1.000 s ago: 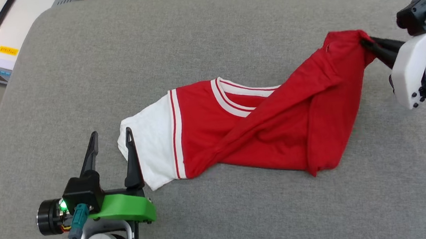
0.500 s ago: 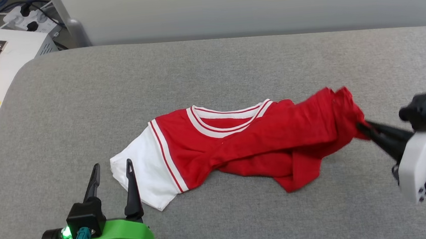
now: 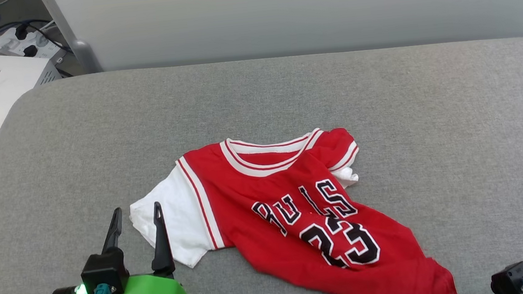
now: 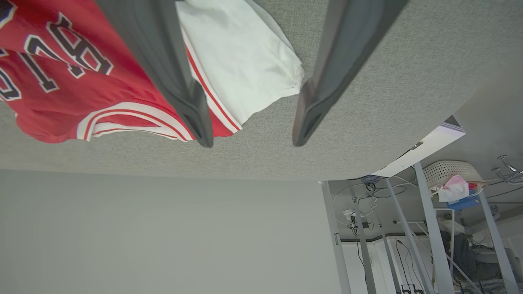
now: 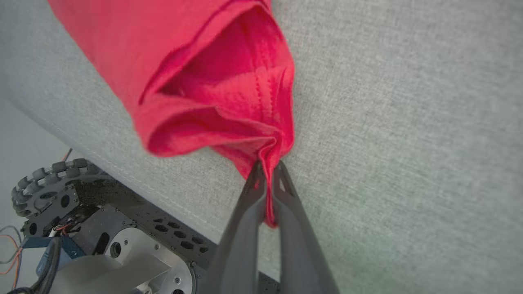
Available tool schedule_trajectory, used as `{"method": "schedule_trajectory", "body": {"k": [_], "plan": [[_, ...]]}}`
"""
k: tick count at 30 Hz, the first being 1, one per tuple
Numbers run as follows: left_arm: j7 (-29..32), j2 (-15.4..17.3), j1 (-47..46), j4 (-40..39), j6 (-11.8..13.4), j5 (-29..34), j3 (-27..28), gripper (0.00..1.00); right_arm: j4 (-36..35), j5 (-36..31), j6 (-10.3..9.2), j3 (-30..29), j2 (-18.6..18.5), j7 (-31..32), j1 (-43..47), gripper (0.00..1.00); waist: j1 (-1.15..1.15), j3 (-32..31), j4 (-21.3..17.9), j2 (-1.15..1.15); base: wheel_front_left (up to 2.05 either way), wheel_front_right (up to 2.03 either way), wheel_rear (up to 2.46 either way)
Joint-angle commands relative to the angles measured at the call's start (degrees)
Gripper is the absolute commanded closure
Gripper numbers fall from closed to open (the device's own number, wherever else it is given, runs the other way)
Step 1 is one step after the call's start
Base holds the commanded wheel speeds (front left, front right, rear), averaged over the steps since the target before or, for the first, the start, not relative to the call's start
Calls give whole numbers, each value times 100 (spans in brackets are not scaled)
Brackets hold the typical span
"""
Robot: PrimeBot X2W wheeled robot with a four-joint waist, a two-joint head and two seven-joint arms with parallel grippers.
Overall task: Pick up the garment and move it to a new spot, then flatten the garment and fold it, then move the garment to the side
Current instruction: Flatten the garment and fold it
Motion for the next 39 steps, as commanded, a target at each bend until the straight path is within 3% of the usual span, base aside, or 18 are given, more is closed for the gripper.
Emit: {"method": "schedule_trajectory", "body": {"k": [1,3,4,5,16,21,27,34,39], "plan": [[-33,-27,103,20,-19,41,13,0,96,-48,-4,-83,77,14,90,100,0,3,-12,0,0,0,0],[-33,-28,110,22,-19,43,27,0,164,-186,-4,-207,169,-92,122,98,0,3,-29,0,0,0,0],[-33,-28,117,24,-16,45,37,0,162,-210,-4,-303,255,-168,121,55,0,-1,-45,0,0,0,0],[-33,-28,123,26,-13,46,45,0,131,-251,-4,-384,304,-245,101,0,0,-4,-60,0,0,0,0],[-33,-29,118,1,-7,77,49,0,-878,-1081,-4,-1932,455,-732,-528,0,0,-22,-85,0,0,0,0],[-33,-30,38,-95,-24,118,23,0,-1214,-1176,-4,-2005,385,-397,-1305,0,0,109,24,0,0,0,0],[-33,-30,-162,-205,-6,84,-110,0,-1220,-705,-4,-1409,-7,320,-2606,0,0,460,299,0,0,0,0],[-33,-30,-493,-390,110,-62,-403,0,-948,-1,-4,125,-675,1810,-4207,0,0,1046,732,0,0,0,0],[-33,-30,-724,-526,235,-186,-649,0,-542,459,-4,1139,-788,2973,-5234,0,0,1410,1031,0,0,0,0]]}}
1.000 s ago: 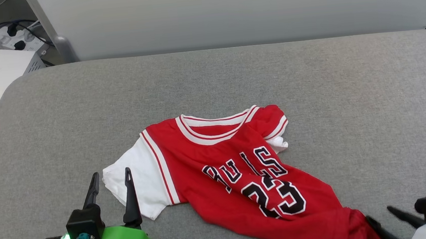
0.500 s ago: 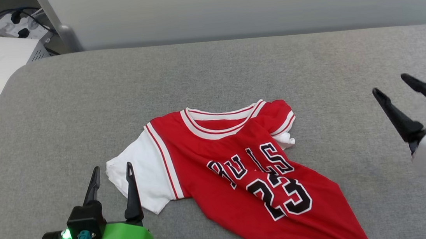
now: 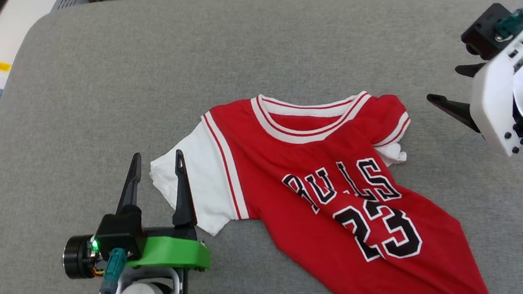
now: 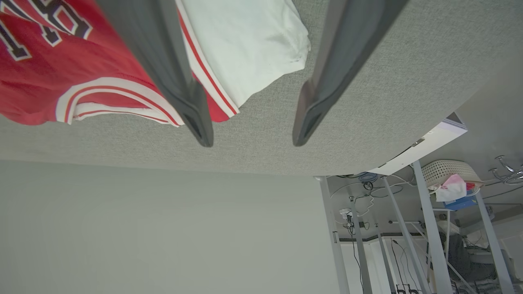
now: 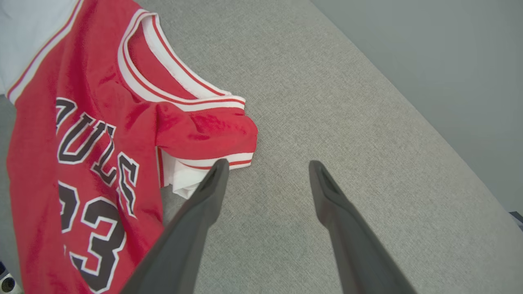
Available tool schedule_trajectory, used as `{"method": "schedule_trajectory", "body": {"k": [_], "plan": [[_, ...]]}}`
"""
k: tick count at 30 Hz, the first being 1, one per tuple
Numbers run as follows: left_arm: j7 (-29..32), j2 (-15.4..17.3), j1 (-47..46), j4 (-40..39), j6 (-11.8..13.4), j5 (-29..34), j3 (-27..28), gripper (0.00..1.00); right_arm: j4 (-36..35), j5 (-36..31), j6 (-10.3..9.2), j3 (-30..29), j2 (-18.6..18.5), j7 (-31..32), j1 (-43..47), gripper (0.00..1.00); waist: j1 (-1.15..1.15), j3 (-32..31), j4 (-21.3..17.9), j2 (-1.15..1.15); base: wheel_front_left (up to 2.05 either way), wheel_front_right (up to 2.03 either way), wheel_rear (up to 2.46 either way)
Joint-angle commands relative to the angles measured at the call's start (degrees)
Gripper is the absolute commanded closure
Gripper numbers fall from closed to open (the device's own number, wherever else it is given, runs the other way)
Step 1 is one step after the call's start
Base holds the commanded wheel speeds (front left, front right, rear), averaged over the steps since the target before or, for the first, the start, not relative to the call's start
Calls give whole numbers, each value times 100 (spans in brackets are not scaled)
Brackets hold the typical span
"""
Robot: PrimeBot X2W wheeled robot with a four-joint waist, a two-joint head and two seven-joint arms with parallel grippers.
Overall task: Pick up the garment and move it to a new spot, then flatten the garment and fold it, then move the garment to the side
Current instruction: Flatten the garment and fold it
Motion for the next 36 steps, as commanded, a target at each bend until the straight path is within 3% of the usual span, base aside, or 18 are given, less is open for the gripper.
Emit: {"method": "schedule_trajectory", "body": {"k": [1,6,14,20,21,22,30,36], "plan": [[-34,-21,-129,-58,67,-48,-50,0,116,76,-4,224,32,196,-277,0,0,447,422,0,0,0,0],[-34,-21,-314,-182,207,-172,-268,0,688,150,-4,1045,214,642,-1057,0,0,780,662,0,0,0,0],[-34,-21,-503,-234,387,-351,-532,0,1770,265,-4,2027,403,436,-1490,0,0,1144,959,0,0,0,0],[-34,-21,-502,-211,472,-371,-540,0,1985,451,-4,2764,283,149,-1451,0,0,1160,941,0,0,0,0],[-34,-21,-497,-203,476,-365,-526,0,1971,467,-4,2819,271,44,-1473,56,0,1147,915,0,0,0,0],[-34,-21,-492,-188,476,-358,-506,0,1952,514,-4,2872,265,-88,-1492,100,0,1110,872,0,0,0,0],[-34,-21,-344,-56,377,-225,-395,0,1772,894,-4,2791,162,-1657,-1585,100,0,559,509,0,0,0,0],[-34,-21,-51,-10,297,-105,-228,0,1226,1067,-4,2606,-318,-2475,-1267,100,0,87,212,0,0,0,0]]}}
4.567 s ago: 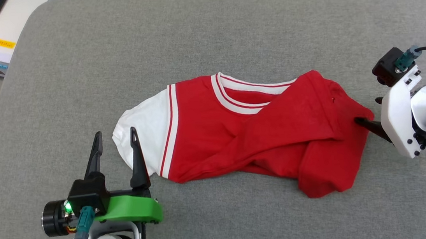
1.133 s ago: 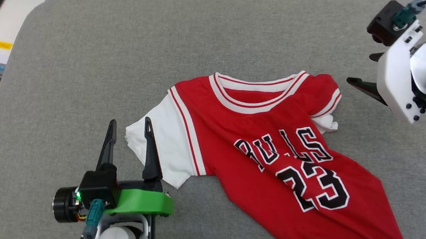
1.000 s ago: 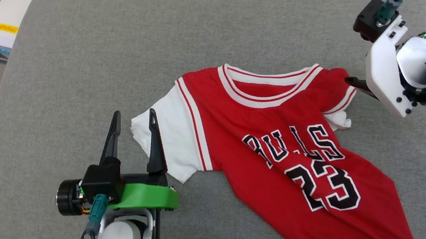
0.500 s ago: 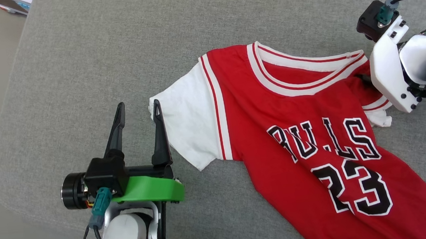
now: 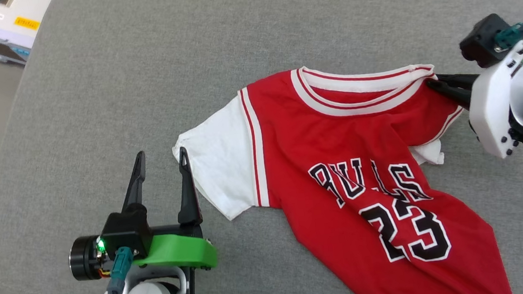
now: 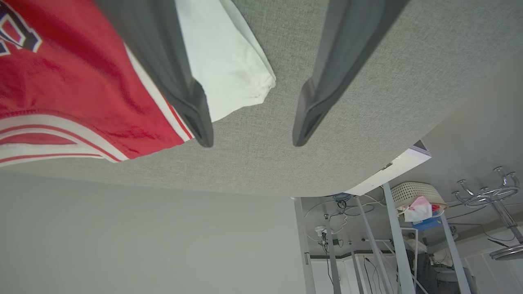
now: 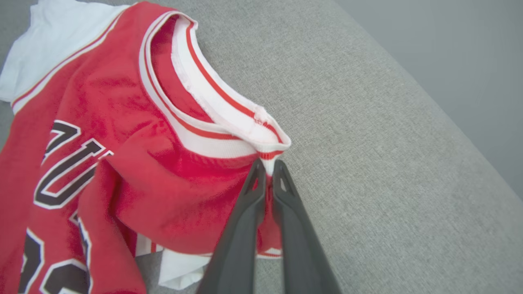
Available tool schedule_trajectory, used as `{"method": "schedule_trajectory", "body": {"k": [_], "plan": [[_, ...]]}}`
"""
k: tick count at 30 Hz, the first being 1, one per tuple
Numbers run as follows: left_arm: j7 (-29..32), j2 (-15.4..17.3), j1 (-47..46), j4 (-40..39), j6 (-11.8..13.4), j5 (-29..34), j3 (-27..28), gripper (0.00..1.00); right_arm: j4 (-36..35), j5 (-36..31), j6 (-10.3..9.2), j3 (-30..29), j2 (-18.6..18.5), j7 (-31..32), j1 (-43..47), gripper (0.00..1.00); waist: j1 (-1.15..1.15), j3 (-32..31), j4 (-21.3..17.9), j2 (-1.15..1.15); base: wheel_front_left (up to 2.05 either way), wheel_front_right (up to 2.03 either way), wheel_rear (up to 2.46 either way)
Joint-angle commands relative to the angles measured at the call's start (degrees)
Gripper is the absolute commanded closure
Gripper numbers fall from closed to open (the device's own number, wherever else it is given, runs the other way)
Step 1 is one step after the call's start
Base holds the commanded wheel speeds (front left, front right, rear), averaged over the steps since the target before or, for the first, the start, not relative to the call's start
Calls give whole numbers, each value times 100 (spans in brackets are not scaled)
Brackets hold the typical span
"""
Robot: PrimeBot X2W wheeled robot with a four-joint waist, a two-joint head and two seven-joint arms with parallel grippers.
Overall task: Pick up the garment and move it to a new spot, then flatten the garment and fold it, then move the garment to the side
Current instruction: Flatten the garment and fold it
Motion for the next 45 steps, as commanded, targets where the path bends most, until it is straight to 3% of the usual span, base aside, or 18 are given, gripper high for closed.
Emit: {"method": "schedule_trajectory", "body": {"k": [1,8,13,21,27,32,38,45], "plan": [[-34,-21,100,16,-52,73,37,0,-118,85,-4,-87,-156,-151,174,100,-1,-446,-373,0,0,0,0],[-34,-21,403,11,-148,144,144,0,-743,237,-4,-832,-1015,-614,1002,100,-1,-767,-602,0,0,0,0],[-34,-21,531,6,-187,179,193,0,-1031,197,-4,-1689,-1493,-710,1624,100,-1,-871,-741,0,0,0,0],[-34,-21,517,-7,-224,186,123,0,-1457,-62,-4,-3220,-1761,-379,2320,100,-1,-839,-750,0,0,0,0],[-34,-21,398,-26,-176,75,-9,0,-1739,-445,-4,-4032,-1424,245,2626,100,-1,-609,-564,0,0,0,0],[-34,-21,228,-36,-122,-27,-140,0,-1562,-783,-4,-4249,-1008,794,2501,100,-1,-270,-349,0,0,0,0],[-34,-21,-60,-68,-50,-124,-267,0,-807,-1174,-4,-3934,-436,1250,1764,100,-1,189,-128,0,0,0,0],[-34,-21,-321,-93,10,-217,-402,0,709,-1511,-4,-3275,290,1362,859,100,-1,572,47,0,0,0,0]]}}
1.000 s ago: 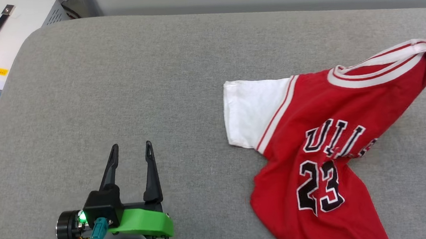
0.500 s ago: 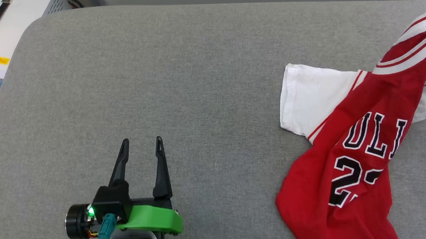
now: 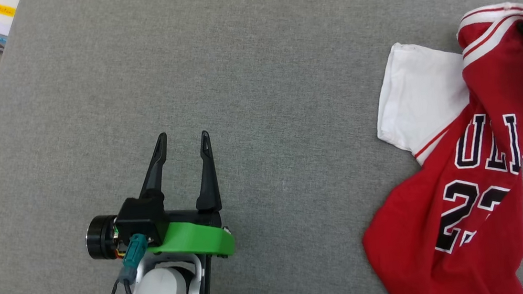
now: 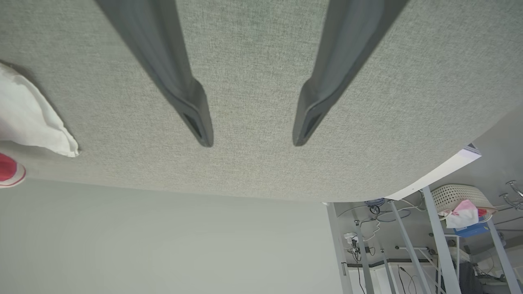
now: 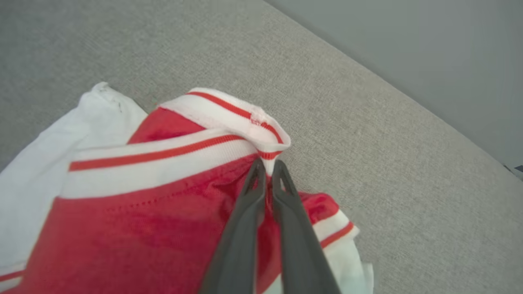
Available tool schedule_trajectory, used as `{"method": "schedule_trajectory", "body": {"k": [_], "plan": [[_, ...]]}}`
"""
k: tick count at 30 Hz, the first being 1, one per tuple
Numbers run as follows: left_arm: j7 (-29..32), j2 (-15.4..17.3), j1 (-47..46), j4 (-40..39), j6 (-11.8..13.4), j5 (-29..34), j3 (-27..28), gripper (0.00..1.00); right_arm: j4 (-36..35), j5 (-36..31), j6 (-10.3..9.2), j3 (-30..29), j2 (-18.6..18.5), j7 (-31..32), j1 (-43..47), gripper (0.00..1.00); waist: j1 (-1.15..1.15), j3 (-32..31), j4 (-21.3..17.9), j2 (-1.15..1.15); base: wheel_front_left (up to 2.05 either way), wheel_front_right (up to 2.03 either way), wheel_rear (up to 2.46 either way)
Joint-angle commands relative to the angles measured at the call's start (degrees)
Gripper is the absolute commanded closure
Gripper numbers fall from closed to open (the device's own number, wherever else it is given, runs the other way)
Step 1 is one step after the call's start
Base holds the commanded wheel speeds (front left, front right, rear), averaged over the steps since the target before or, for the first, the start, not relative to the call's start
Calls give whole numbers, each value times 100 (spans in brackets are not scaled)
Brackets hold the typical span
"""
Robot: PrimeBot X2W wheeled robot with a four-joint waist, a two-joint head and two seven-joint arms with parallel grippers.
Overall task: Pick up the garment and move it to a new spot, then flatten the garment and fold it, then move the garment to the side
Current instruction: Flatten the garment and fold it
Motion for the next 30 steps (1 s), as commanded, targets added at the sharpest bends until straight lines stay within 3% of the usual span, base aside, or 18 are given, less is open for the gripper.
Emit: {"method": "schedule_trajectory", "body": {"k": [1,9,10,11,12,20,25,30], "plan": [[-34,-19,-128,-14,59,-38,-14,0,247,-58,-4,152,114,-8,-153,100,0,265,208,0,0,0,0],[-34,-19,-227,-21,145,-82,-79,0,1236,205,-4,897,400,-77,-456,100,0,406,252,0,0,0,0],[-34,-19,-224,-14,150,-76,-69,0,1295,259,-4,937,403,-137,-479,90,0,393,235,0,0,0,0],[-34,-19,-213,-3,156,-64,-51,0,1358,315,-4,983,401,-242,-502,63,0,360,205,0,0,0,0],[-34,-19,-175,20,150,-20,-3,0,1396,340,-4,1097,348,-677,-526,0,0,233,122,0,0,0,0],[-34,-19,18,33,20,207,299,0,1179,81,-4,727,304,-2782,-235,0,0,-280,-306,0,0,0,0],[-34,-18,109,36,-151,363,524,0,986,-283,-4,-32,567,-3865,321,0,0,-609,-611,0,0,0,0],[-34,32,105,56,-338,471,678,0,610,-806,-4,-1194,1066,-4295,1120,0,0,-843,-850,0,0,0,0]]}}
